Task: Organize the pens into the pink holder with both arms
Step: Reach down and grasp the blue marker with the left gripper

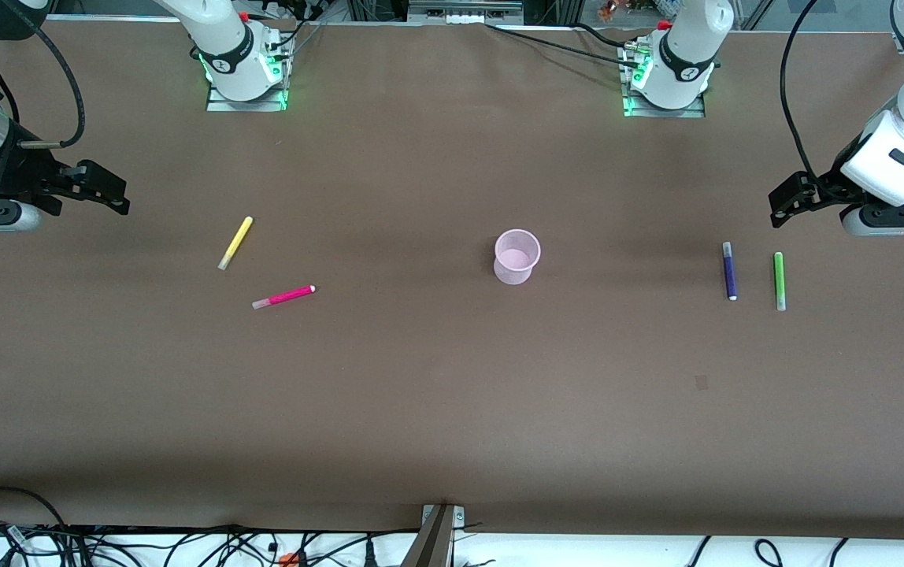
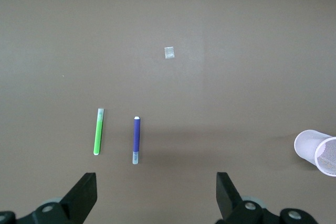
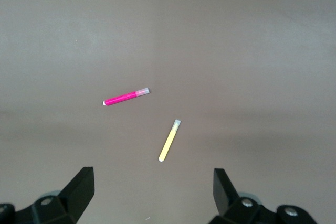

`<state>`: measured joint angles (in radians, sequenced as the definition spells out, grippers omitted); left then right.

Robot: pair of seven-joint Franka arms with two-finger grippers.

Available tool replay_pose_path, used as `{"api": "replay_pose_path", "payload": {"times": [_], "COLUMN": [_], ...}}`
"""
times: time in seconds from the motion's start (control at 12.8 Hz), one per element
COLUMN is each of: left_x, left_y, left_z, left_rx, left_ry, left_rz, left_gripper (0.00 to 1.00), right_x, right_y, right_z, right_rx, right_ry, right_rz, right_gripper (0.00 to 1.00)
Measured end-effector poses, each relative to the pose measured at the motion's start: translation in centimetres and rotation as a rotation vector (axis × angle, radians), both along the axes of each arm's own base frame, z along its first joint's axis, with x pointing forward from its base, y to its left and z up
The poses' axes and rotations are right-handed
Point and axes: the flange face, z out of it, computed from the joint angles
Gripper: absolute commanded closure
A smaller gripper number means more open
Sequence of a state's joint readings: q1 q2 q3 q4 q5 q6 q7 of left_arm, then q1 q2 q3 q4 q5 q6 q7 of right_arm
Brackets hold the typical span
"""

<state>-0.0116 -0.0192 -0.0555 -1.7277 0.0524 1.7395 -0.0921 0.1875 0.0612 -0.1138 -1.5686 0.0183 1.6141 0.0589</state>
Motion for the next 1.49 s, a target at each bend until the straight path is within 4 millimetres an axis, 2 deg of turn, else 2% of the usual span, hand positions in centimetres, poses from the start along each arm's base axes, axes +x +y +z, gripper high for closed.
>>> {"api": "replay_pose_path", "payload": {"times": [0.63, 0.86, 1.02, 1.1, 1.33, 1.49], "left_x": [0.0, -0.8, -0.6, -0.1, 2.3, 3.7], "left_y": [0.3, 0.4, 0.8, 1.7, 6.8, 8.4], "left_z": [-0.5, -2.0, -5.0, -7.4, -16.9, -22.0], "left_rx": [0.003, 0.008, 0.007, 0.005, -0.019, 0.003], "left_ry": [0.061, 0.177, 0.287, 0.342, 0.466, 0.436], "left_rz": [0.003, -0.039, -0.06, -0.046, 0.018, 0.013], "left_gripper": [0.0, 0.0, 0.0, 0.0, 0.0, 0.0], "right_x": [0.4, 0.4, 0.6, 0.8, 1.4, 2.3], "right_y": [0.0, 0.1, 0.5, 0.8, 1.6, 1.6], "right_z": [0.2, 0.2, 0.4, 0.4, -1.0, -3.1], "right_rx": [0.003, 0.003, 0.006, 0.007, 0.004, 0.003], "right_ry": [-0.033, -0.039, -0.058, -0.068, -0.051, -0.021], "right_rz": [-0.002, -0.001, 0.005, 0.01, 0.022, 0.02], "right_gripper": [0.0, 0.0, 0.0, 0.0, 0.0, 0.0]}}
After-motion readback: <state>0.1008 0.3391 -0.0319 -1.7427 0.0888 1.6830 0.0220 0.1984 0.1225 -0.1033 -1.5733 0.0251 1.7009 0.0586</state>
